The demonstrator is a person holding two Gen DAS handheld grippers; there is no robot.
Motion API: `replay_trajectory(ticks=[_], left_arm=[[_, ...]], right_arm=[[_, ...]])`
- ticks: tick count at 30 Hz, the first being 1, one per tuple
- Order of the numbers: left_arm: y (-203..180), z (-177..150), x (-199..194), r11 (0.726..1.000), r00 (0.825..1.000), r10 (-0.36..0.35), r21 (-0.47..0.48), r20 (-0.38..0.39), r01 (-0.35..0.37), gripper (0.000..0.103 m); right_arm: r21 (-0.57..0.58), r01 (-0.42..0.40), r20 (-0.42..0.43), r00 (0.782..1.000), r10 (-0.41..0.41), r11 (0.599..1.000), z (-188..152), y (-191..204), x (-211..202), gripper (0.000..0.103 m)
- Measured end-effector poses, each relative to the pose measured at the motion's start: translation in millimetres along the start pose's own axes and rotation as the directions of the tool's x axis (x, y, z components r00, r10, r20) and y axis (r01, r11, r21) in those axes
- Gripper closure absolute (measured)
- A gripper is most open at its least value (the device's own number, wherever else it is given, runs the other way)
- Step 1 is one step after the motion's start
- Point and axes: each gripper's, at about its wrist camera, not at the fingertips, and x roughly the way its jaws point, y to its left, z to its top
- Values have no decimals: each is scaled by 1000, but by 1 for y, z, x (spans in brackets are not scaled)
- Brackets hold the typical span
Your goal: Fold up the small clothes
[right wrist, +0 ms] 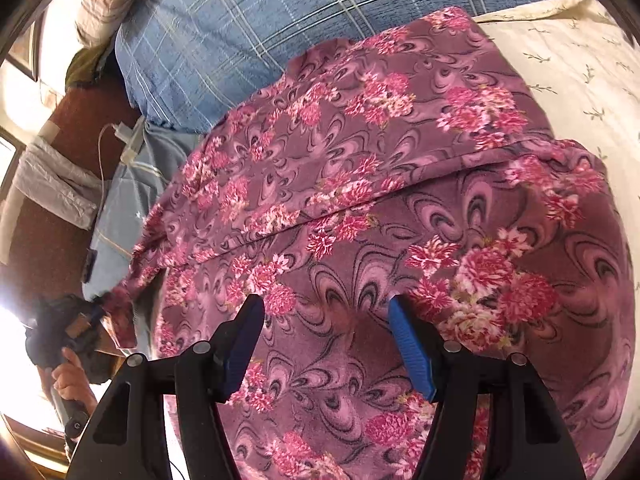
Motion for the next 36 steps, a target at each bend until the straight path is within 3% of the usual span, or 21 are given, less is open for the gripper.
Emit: replay_trajectory(ticks=[3, 6, 7, 8, 10, 11, 13, 16, 18, 19, 20, 22, 23, 25, 28, 32, 36], left_arm=[[-86, -14, -14, 976, 997, -43, 217, 63, 28, 97], [-178, -47, -3, 911, 996, -91, 406, 14, 78, 96], [-210, -65, 11, 875, 997, -80, 478, -21, 80, 89], [-241, -89, 31, 825, 996, -46, 559, -79, 83, 74], [-284, -142, 76, 727, 973, 78, 681, -217, 93, 64], [-292, -164, 90, 699, 957, 121, 707, -262, 105, 64], [-296, -199, 103, 669, 935, 156, 730, -319, 137, 64], [-287, -221, 92, 645, 922, 125, 736, -366, 205, 64], [-267, -207, 80, 664, 920, 87, 710, -382, 233, 62], [-257, -196, 74, 682, 924, 71, 694, -377, 231, 56], [-243, -181, 70, 709, 931, 62, 672, -360, 213, 45], [-211, -149, 69, 778, 948, 76, 612, -310, 138, 36], [-191, -128, 73, 812, 951, 98, 576, -293, 94, 36], [-153, -91, 87, 870, 938, 148, 493, -314, 28, 36], [-103, -53, 89, 936, 931, 125, 351, -343, 4, 36], [-66, -37, 81, 951, 942, 108, 310, -316, -5, 36], [-40, -31, 85, 957, 935, 100, 290, -341, 4, 36]], right_arm=[[32, -25, 26, 999, 24, 999, 1, -10, -15, 37], [73, -46, 81, 996, 40, 996, 2, -28, -39, 37], [88, -46, 107, 994, 37, 995, 1, -38, -51, 37], [98, -38, 127, 992, 25, 994, 1, -45, -61, 37], [120, -10, 163, 987, -10, 993, 0, -63, -79, 36], [139, 14, 177, 983, -38, 990, -2, -74, -90, 35], [175, 42, 198, 977, -77, 984, -7, -93, -107, 35], [233, 64, 232, 965, -119, 970, -15, -121, -129, 35], [260, 61, 244, 962, -127, 964, -17, -130, -134, 35], [269, 48, 249, 961, -118, 962, -17, -132, -133, 35], [269, 37, 252, 962, -107, 962, -15, -132, -132, 35], [245, 9, 249, 966, -72, 970, -8, -121, -124, 35], [227, -3, 244, 968, -54, 974, -6, -113, -119, 35], [176, -33, 231, 973, -8, 984, 7, -90, -105, 35], [110, -73, 206, 977, 49, 991, 35, -57, -79, 25], [54, -72, 189, 980, 61, 996, 83, -20, -32, 24], [46, -30, 158, 987, 22, 998, 121, -2, 26, 24]])
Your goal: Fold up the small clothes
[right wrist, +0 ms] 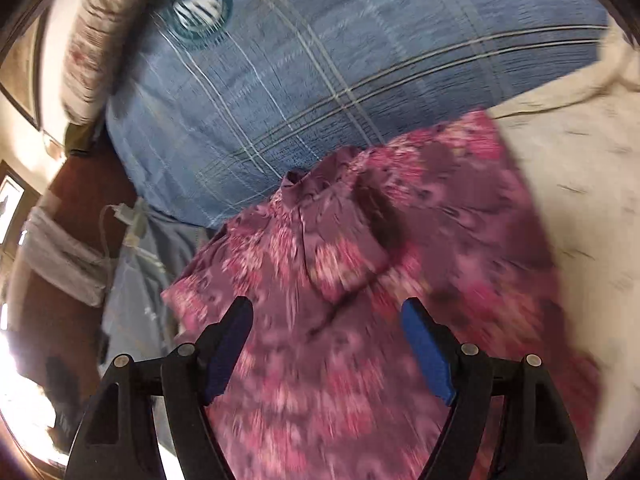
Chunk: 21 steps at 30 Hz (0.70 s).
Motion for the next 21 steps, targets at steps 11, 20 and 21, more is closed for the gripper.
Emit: replay_trajectory(ticks=[11, 20, 21], left_arm=[[2, -12, -10, 981, 977, -192, 3, 93, 192, 36], [-55, -34, 7, 965, 953, -258, -10, 156, 263, 36], [-59, -34, 7, 966, 954, -251, -25, 165, 258, 36]], right_arm=[[-212, -317, 63, 939, 337, 924, 63, 169, -79, 96], [-317, -388, 162, 877, 452, 866, 84, 254, -177, 96], [-317, -388, 164, 876, 453, 865, 83, 256, -180, 96]])
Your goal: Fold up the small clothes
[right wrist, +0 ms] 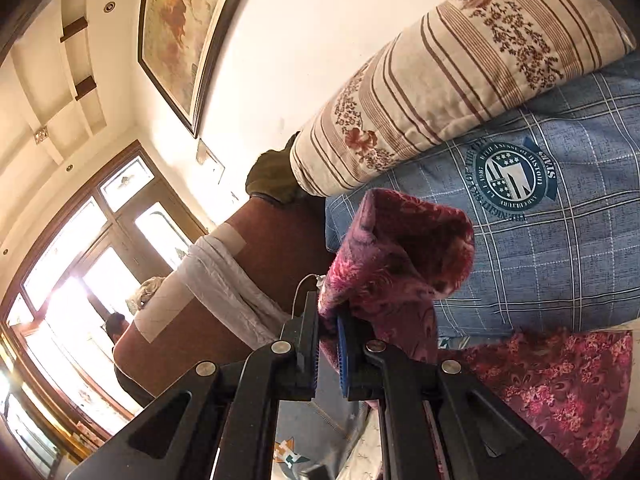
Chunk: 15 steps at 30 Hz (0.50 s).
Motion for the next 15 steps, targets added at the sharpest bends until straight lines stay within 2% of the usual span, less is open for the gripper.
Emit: replay_trajectory(ticks=[3, 5, 7, 9, 12, 15], left_arm=[[5, 14, -5, 988, 997, -31, -148, 75, 42, 36], [7, 25, -3, 980, 995, -30, -195, 95, 48, 36], [8, 32, 1, 971, 996, -36, -231, 84, 55, 36], [15, 34, 0, 949, 994, -81, -299, 79, 102, 36], [31, 38, -10, 907, 986, -113, -392, 122, 153, 36], [38, 41, -3, 866, 981, -177, -462, 78, 193, 36]], right_arm=[[-8, -4, -12, 1000, 4, 1000, -4, 6, -6, 96], [-18, -2, -23, 1000, 2, 1000, -7, 9, -10, 96], [-31, 10, -30, 999, -10, 999, -6, 9, -8, 96], [-37, 7, -32, 999, -8, 999, -8, 9, -14, 96], [-59, 10, -33, 999, -12, 998, -12, 10, -19, 95], [-77, 19, -34, 999, -21, 997, -15, 10, -21, 95]])
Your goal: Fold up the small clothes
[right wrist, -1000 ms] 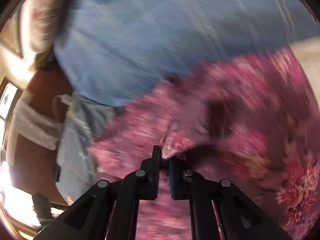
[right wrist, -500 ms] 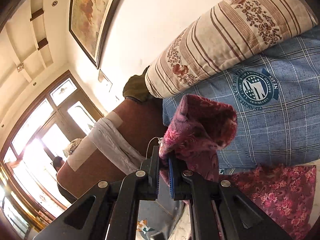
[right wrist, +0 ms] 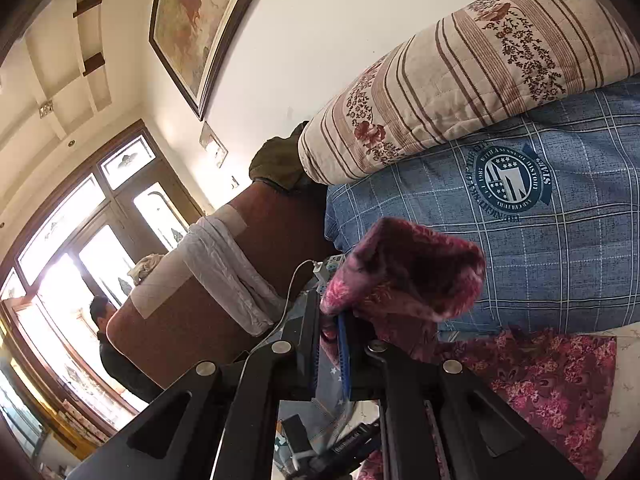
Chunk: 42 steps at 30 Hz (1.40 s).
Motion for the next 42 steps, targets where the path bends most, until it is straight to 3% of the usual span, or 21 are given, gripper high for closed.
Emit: replay_trajectory(ticks=[4, 9, 13, 16, 24, 26, 28, 30, 32, 33, 34, 35, 36, 37, 39, 40, 42], left_arm=[[12, 0, 11, 989, 993, -71, -135, -89, 58, 36], [20, 2, 22, 970, 983, -103, -236, -151, 65, 36], [27, 6, 9, 960, 979, -136, -264, -149, 93, 36], [23, 7, 11, 962, 970, -141, -258, -199, 87, 27], [11, -11, 34, 983, 925, -77, -182, -372, 9, 23], [3, -15, 31, 998, 925, -11, -64, -380, -14, 21], [-14, -18, 26, 979, 940, 141, 187, -311, -85, 21], [-28, -25, 20, 923, 951, 225, 360, -212, -138, 21], [-44, -36, 14, 811, 955, 287, 550, -76, -200, 21], [-54, -44, 11, 719, 949, 315, 647, 21, -253, 21], [-59, -50, 9, 652, 941, 325, 698, 97, -297, 21], [-66, -58, 9, 555, 925, 327, 753, 192, -353, 21], [-71, -65, 10, 477, 913, 320, 790, 253, -386, 21], [-75, -74, 11, 378, 905, 297, 833, 305, -404, 21], [-80, -84, 17, 245, 892, 267, 869, 365, -429, 21], [-83, -91, 21, 149, 876, 240, 876, 418, -459, 21], [-90, -99, 24, 31, 852, 174, 862, 494, -506, 21]], right_arm=[[-1, 4, -5, 1000, -4, 1000, -3, -2, 1, 95], [-16, 25, -7, 1000, -25, 1000, -9, -6, -6, 95], [1, 45, -8, 999, -45, 999, -10, -15, -10, 95], [9, 56, -8, 998, -56, 998, -13, -21, -11, 95], [31, 67, -28, 997, -66, 997, -22, -28, -9, 93], [31, 73, -28, 997, -72, 997, -22, -30, -12, 92], [42, 73, -26, 997, -72, 996, -22, -34, -14, 92], [52, 72, -23, 997, -71, 996, -23, -38, -16, 92], [63, 72, -24, 997, -70, 995, -24, -42, -16, 92], [66, 73, -27, 997, -71, 995, -25, -43, -16, 92], [69, 72, -33, 997, -70, 995, -26, -44, -15, 92], [70, 73, -38, 997, -70, 995, -28, -45, -14, 92], [68, 76, -42, 996, -73, 995, -29, -45, -14, 92], [69, 76, -49, 996, -73, 995, -30, -46, -13, 92], [69, 73, -52, 996, -69, 995, -32, -47, -13, 92], [70, 71, -53, 996, -68, 995, -32, -48, -14, 92], [77, 65, -50, 997, -61, 995, -32, -49, -16, 92]])
